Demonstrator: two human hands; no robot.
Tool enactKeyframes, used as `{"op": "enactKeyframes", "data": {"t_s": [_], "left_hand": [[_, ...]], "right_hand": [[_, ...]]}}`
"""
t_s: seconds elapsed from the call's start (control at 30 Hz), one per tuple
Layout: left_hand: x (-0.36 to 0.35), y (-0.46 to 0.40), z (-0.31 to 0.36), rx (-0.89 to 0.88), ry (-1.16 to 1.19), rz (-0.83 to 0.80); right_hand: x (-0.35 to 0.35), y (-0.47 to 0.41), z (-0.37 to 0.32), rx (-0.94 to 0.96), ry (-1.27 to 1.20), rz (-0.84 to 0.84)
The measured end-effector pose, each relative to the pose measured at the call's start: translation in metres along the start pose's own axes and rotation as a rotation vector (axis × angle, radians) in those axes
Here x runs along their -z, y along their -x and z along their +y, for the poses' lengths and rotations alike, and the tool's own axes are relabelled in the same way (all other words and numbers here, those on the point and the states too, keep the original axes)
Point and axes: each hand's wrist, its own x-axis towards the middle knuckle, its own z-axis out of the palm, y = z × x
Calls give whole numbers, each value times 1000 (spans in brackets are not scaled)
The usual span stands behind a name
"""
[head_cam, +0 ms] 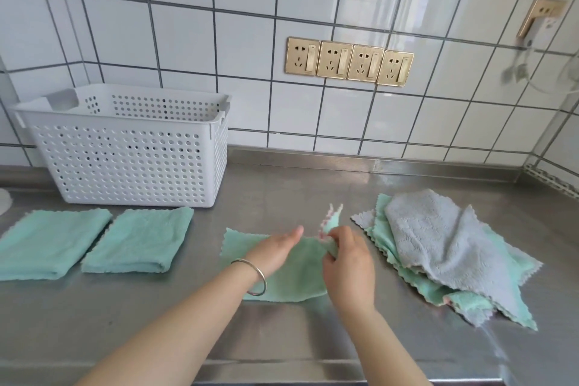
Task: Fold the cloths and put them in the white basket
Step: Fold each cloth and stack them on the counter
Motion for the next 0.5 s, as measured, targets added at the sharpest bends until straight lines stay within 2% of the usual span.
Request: {"op": "enactKeyframes", "data": {"t_s": [0.07, 0.13, 0.2, 0.33, 0.4, 0.5], "left_hand": [[15, 3, 9, 56, 464, 101], [26, 6, 10, 105, 573, 206], [36, 10, 1, 113, 438, 279], [54, 17, -23, 113, 221, 397], [59, 19, -36, 120, 135, 455], [60, 21, -52, 125, 67, 515]], "right_hand": [[-13, 2, -19, 268, 39, 7], [-23, 6, -34, 425, 2, -60], [-32, 13, -38, 471, -47, -145], [-38, 23, -32, 352, 37, -354], [-36, 25, -31, 280, 69, -513], [-34, 30, -34, 261, 120, -622]]}}
